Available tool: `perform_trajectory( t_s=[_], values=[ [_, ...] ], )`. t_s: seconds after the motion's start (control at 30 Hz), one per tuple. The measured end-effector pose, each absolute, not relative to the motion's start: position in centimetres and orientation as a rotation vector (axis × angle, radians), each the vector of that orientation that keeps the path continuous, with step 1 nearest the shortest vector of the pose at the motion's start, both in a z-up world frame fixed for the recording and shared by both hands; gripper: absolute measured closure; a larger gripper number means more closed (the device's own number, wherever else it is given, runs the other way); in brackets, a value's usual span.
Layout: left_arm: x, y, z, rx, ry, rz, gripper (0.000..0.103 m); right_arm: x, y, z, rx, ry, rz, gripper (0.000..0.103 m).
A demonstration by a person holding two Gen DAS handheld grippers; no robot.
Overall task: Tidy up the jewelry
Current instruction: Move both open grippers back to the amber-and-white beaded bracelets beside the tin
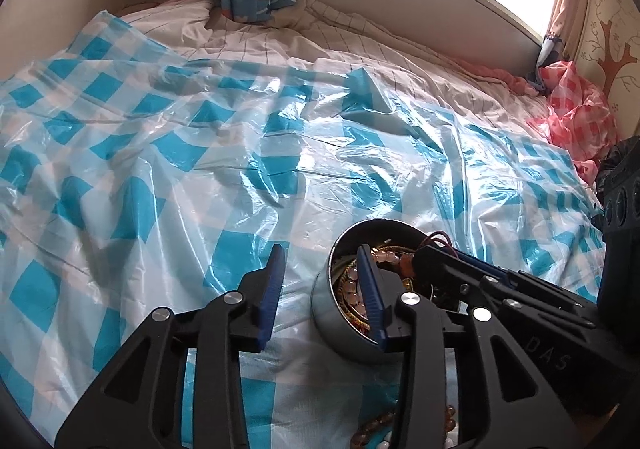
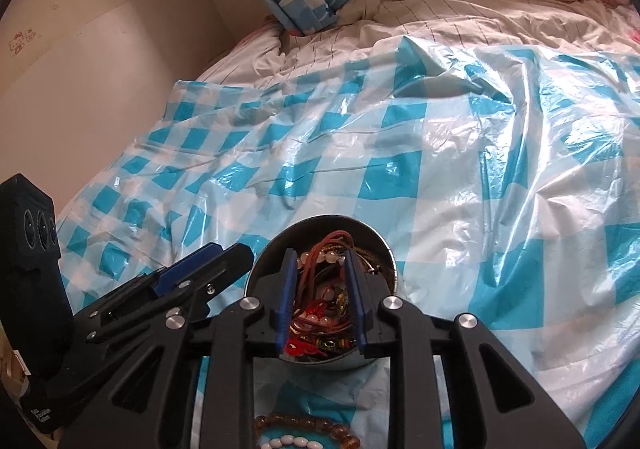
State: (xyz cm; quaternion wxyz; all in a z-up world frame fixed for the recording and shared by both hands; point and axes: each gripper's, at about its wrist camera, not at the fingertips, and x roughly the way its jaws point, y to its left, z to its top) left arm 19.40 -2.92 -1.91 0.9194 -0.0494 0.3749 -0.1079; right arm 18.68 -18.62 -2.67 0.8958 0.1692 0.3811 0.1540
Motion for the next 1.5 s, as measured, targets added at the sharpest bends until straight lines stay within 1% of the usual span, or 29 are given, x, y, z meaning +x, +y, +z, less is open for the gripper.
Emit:
perform_trajectory(
  t_s=[0.1, 0.23, 0.43, 0.67, 1.0, 1.5],
  values=[
    [19.1, -3.0, -1.9, -0.098, 0.771, -0.222, 0.067, 18.3, -19.0, -2.6, 0.362, 0.788, 0.307, 0.077],
    [18.7, -2.9, -1.7, -0.103, 0.77, -0.219, 0.063, 17.7, -19.6, -2.3, 0.384, 0.778, 0.297, 0.075],
    [17.4, -2.5, -1.4, -0.103, 0.768, -0.217, 0.062, 16.4, -20.7, -1.9, 0.42, 0.768, 0.278, 0.074],
    [15.6, -1.8, -2.3, -0.098, 0.801, -0.214, 0.061, 14.4, -21.0, -1.9, 0.414, 0.766, 0.258, 0.074],
    [13.1, -1.6, -2.4, -0.073, 0.817, -0.233, 0.06, 11.4, -21.0, -2.1, 0.389, 0.773, 0.245, 0.073],
    [7.8, -1.8, -4.0, -0.001, 0.886, -0.292, 0.06, 6.9, -21.5, -3.0, 0.381, 0.827, 0.234, 0.073]
  ],
)
